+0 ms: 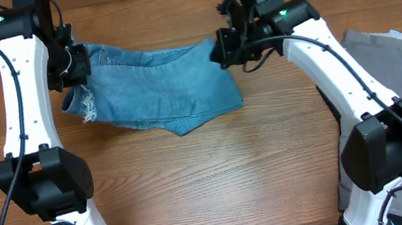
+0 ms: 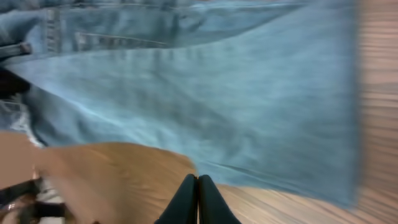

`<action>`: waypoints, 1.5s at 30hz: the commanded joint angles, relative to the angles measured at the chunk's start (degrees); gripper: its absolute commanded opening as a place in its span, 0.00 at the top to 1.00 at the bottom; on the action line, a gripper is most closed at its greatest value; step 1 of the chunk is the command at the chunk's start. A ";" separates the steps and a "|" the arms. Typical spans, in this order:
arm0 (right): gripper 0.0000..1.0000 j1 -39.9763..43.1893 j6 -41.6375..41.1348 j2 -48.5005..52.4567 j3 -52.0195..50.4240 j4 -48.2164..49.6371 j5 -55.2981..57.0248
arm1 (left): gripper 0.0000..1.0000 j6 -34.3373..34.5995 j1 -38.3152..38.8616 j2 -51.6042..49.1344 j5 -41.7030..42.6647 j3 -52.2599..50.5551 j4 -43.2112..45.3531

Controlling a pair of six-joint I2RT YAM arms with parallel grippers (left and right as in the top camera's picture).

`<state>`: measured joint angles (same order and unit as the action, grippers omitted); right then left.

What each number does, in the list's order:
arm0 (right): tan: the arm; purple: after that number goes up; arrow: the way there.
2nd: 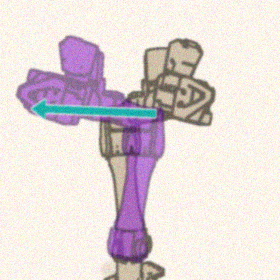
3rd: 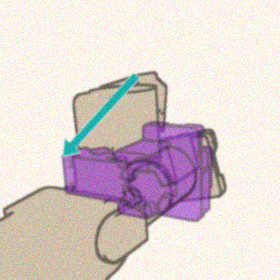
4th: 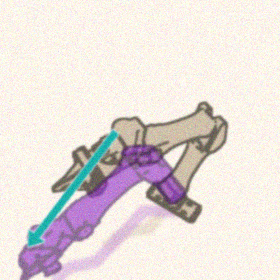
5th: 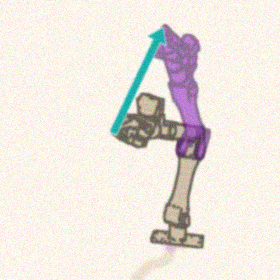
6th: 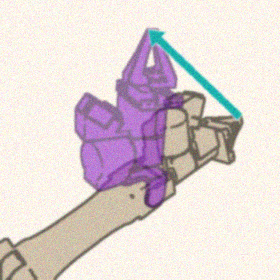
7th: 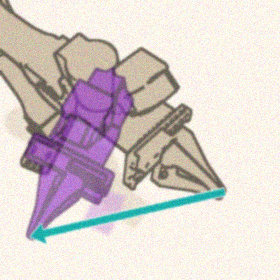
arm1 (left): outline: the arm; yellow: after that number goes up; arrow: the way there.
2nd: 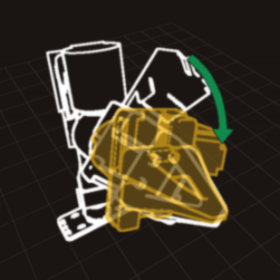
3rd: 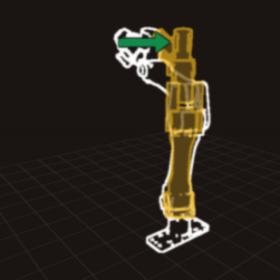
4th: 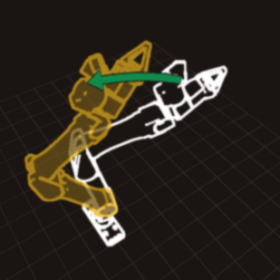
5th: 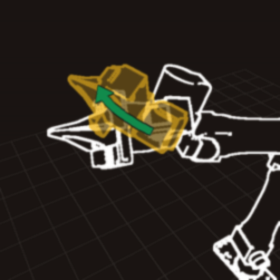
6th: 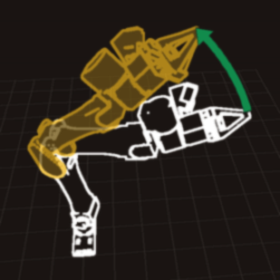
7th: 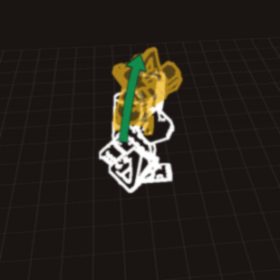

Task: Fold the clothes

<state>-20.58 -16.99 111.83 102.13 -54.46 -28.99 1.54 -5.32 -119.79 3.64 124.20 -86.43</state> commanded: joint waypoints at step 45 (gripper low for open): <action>0.91 -18.08 -16.33 26.14 0.09 32.28 -0.50 | 0.95 -1.77 3.39 6.23 10.64 1.27 -2.40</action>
<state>-36.93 -31.33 136.03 102.76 -22.31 -26.92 0.91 -3.51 -116.62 10.11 124.20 -89.19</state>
